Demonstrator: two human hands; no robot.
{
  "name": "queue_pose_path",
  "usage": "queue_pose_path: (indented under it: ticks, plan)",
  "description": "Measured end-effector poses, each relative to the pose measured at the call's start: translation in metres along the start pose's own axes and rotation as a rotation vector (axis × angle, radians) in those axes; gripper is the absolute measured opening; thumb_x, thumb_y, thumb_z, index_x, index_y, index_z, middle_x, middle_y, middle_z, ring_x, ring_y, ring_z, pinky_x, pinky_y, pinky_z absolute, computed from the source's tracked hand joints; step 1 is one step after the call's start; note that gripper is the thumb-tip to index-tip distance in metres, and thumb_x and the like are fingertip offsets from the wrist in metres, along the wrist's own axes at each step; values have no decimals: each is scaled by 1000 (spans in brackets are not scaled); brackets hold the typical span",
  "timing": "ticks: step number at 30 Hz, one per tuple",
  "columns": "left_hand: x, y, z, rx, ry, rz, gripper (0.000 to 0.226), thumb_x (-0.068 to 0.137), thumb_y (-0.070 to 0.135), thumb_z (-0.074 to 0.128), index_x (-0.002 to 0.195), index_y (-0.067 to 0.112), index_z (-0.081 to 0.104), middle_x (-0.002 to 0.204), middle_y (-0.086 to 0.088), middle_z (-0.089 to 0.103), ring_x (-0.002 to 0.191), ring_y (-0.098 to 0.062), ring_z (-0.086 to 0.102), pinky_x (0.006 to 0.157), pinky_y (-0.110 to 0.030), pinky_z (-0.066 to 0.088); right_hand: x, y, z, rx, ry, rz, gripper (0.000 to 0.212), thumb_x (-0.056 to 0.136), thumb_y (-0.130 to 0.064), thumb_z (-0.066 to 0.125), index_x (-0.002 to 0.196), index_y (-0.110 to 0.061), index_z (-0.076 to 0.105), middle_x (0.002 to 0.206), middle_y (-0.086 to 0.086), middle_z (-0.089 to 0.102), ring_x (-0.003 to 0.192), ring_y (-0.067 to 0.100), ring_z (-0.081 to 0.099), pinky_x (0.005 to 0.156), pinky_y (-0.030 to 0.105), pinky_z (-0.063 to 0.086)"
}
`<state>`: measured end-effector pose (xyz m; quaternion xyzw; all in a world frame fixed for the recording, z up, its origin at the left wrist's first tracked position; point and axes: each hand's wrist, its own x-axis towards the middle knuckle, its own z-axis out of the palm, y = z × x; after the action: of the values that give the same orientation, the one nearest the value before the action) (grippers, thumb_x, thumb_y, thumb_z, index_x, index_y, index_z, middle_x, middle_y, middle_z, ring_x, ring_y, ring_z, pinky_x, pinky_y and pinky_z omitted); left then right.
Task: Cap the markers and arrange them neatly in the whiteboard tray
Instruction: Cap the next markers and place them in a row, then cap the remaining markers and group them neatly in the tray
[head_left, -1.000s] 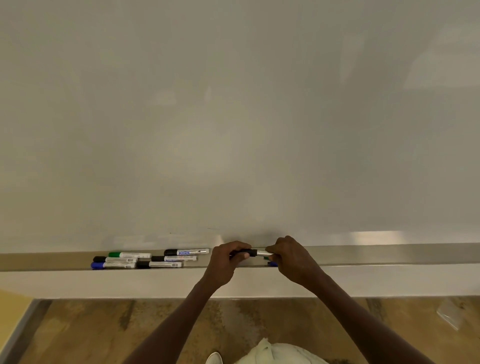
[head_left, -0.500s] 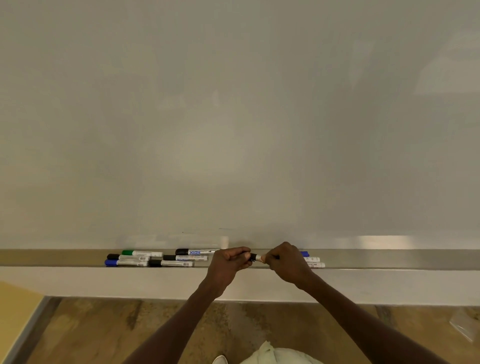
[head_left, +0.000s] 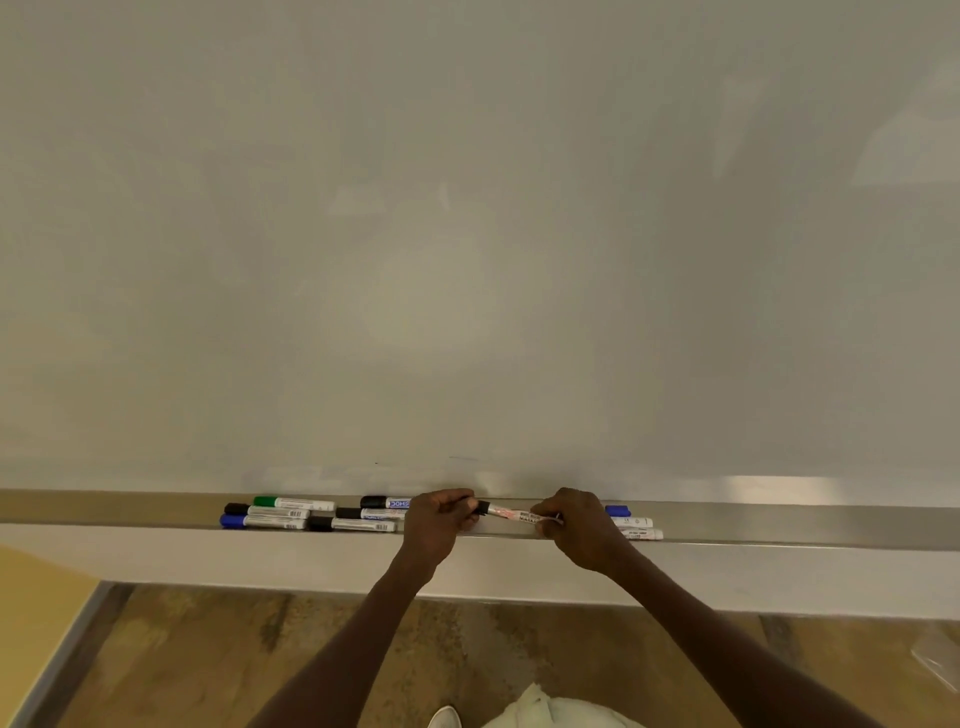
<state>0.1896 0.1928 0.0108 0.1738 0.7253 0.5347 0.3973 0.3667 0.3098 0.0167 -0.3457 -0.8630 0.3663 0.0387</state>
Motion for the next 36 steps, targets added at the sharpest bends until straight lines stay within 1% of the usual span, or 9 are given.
queue_pose_path:
  ticks: [4,9,11,16,23,26,30,33,36]
  plan:
    - [2,-2,-3,55,127,12,20,83,2,67,102,-2,67,75,-6,70,58,-6,65,60,-15,53,6,4,11,-54,154,-20,19,88,-19,60,103,-18,71,92,2,67,84,12,52,73,29,46]
    - [-4,-17,-4,292,402,35,18,79,18,72,94,9,72,85,-2,73,79,-11,63,94,-34,47,16,8,34,-185,177,-82,16,87,-13,59,91,-17,73,82,6,66,80,20,55,65,30,46]
    - [-8,-18,-3,310,416,28,15,79,15,71,92,8,72,88,-3,73,78,-10,60,96,-35,43,18,8,40,-210,182,-96,14,86,-11,59,88,-16,72,82,7,64,82,21,54,65,30,44]
    - [-15,-18,7,335,322,90,6,76,15,74,82,14,74,78,0,73,74,-13,65,77,-28,50,22,6,41,-119,178,-103,16,87,-9,58,99,-10,69,95,9,63,87,20,54,75,29,45]
    - [-18,-15,45,357,152,309,9,75,0,72,78,8,73,70,9,69,68,6,65,64,-4,45,-2,34,8,-115,335,-132,15,84,-3,62,98,-3,69,100,10,63,93,24,56,77,34,52]
    - [-15,-13,66,455,52,436,13,78,-1,69,84,11,73,76,6,71,75,-1,66,69,-8,48,-18,61,-9,-199,369,-131,17,79,-9,72,96,-6,69,99,7,62,89,21,55,68,29,52]
    - [-10,-9,92,652,-126,520,24,88,3,56,107,11,69,105,-4,71,96,-14,65,89,-21,49,-35,95,-26,-300,267,-90,32,75,-25,77,102,-13,66,101,4,60,88,18,50,67,28,50]
    - [-4,-10,108,868,-220,554,34,91,6,51,123,13,61,124,-7,64,113,-20,58,104,-28,41,-45,113,-27,-383,171,-69,42,71,-24,80,108,-14,64,108,8,60,91,22,55,71,33,53]
    - [-1,-11,116,1017,-278,556,38,89,3,51,124,15,59,125,-6,62,115,-22,55,102,-28,39,-48,123,-23,-408,144,-75,41,72,-14,79,110,-14,62,110,9,58,87,25,59,69,35,55]
